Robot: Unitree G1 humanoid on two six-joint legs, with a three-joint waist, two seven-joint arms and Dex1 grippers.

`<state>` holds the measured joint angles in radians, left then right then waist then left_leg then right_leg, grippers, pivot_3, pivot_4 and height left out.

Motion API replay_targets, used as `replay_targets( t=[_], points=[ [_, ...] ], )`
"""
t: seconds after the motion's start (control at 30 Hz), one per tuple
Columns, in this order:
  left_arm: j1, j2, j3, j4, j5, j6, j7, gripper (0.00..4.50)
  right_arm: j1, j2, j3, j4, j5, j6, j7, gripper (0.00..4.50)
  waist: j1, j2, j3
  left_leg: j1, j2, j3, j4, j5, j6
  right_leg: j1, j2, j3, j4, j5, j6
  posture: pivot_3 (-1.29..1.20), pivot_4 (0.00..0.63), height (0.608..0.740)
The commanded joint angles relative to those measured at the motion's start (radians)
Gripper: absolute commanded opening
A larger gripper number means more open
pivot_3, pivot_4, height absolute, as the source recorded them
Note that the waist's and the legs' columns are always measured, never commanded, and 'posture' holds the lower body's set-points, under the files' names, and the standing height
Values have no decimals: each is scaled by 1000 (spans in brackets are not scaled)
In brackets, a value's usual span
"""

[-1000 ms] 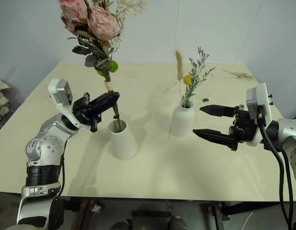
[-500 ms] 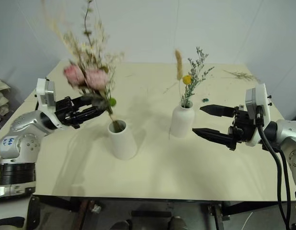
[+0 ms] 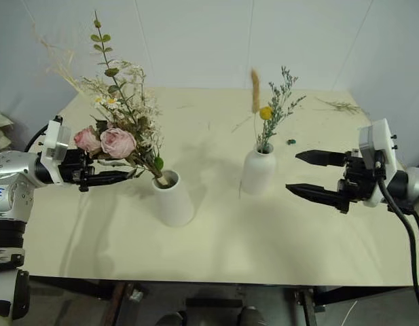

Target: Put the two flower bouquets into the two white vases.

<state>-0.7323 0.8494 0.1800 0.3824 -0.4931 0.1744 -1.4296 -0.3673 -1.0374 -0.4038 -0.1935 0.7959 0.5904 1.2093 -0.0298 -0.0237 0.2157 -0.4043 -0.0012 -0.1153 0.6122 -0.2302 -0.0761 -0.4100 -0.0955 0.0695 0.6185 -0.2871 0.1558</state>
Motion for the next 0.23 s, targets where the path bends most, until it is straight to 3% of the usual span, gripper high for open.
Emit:
replay_targets(
  t=[0.03,0.23],
  points=[
    [12,39,38,-23,-34,20,-39,2749,10,-40,-54,-10,3,-22,45,4276,-2,0,0,0,0,0,0,0,0,0,0,0,0,0,0,0,150,740],
    [89,95,68,-77,-45,60,-62,2749,28,-55,-61,45,-45,-74,86,4276,-2,0,0,1,0,0,0,0,0,0,0,0,1,0,0,0,150,740]
  ],
)
